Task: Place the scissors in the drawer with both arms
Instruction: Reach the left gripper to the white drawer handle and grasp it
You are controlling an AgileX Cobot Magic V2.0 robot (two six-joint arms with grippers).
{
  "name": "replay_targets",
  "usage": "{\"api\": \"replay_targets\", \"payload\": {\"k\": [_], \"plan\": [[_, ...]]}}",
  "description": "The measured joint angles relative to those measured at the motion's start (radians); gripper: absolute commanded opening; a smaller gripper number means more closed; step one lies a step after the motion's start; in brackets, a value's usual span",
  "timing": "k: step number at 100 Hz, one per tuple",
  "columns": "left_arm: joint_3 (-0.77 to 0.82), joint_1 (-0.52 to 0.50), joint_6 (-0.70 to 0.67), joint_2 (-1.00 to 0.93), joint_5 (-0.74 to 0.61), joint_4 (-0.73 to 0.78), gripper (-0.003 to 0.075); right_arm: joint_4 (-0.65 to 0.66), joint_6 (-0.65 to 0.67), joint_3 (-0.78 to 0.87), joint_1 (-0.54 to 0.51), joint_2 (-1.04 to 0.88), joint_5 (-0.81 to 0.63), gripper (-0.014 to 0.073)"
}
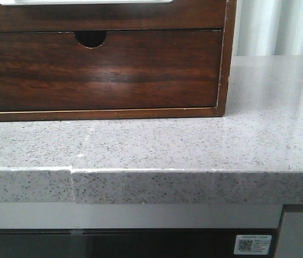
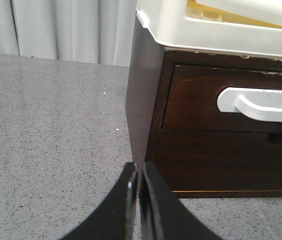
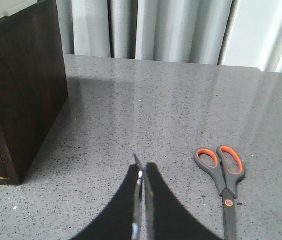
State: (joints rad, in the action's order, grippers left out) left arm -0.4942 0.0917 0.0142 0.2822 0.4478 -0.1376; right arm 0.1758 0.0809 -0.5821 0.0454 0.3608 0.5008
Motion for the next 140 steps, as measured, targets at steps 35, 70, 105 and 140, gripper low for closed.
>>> {"api": "replay_targets", "payload": {"k": [35,70,105,140], "plan": [[0.000,0.000,0.000,0.000,-0.012,0.151,0.0522,0.018,0.000,0.000,0.000,0.000,-0.012,0.0526],[0.000,0.000,0.000,0.000,-0.038,0.037,0.0455,0.022,0.000,0.000,0.000,0.000,-0.017,0.0526],[0.000,0.000,0.000,0.024,-0.082,-0.625,0.0438,0.022,0.000,0.000,0.000,0.000,-0.017,0.0526],[-0.002,0.000,0.088,0.273,-0.044,-1.019,0.0438,0.022,0.000,0.000,0.000,0.000,-0.017,0.0526]]}}
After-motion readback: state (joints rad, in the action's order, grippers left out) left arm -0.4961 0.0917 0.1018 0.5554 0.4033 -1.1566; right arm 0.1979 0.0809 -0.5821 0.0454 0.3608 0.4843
